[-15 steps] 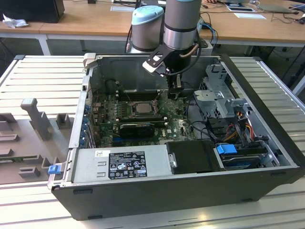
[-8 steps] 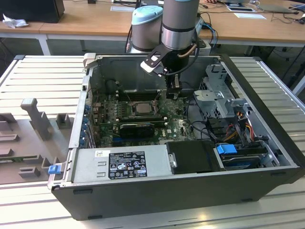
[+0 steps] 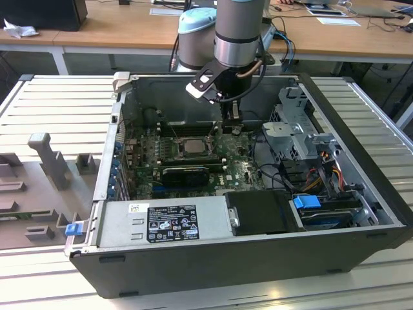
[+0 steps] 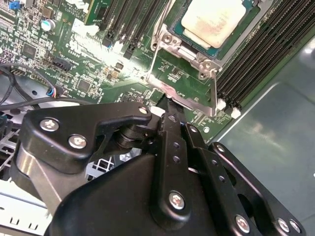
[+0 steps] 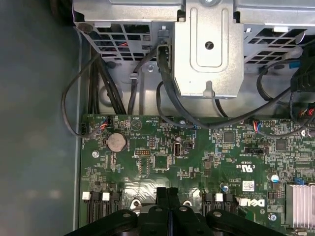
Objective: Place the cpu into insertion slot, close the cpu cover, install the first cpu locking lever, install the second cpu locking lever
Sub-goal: 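Close the cpu cover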
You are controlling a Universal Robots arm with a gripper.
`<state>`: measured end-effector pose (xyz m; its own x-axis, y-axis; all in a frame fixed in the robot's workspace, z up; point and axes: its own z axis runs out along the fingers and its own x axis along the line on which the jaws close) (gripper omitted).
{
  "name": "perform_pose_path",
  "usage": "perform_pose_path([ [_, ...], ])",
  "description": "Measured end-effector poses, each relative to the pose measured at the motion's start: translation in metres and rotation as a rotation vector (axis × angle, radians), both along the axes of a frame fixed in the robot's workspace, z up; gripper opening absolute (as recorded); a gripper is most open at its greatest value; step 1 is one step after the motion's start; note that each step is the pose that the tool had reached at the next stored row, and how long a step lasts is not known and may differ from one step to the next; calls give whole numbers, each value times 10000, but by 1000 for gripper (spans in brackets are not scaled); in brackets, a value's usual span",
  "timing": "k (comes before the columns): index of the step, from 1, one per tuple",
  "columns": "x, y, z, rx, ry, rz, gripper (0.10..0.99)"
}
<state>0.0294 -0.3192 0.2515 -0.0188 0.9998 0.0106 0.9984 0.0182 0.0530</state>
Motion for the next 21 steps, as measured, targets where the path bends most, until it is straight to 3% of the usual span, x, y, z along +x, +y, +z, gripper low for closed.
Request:
perform_pose_path([
  [21, -62, 0, 0, 0, 0, 0, 106],
])
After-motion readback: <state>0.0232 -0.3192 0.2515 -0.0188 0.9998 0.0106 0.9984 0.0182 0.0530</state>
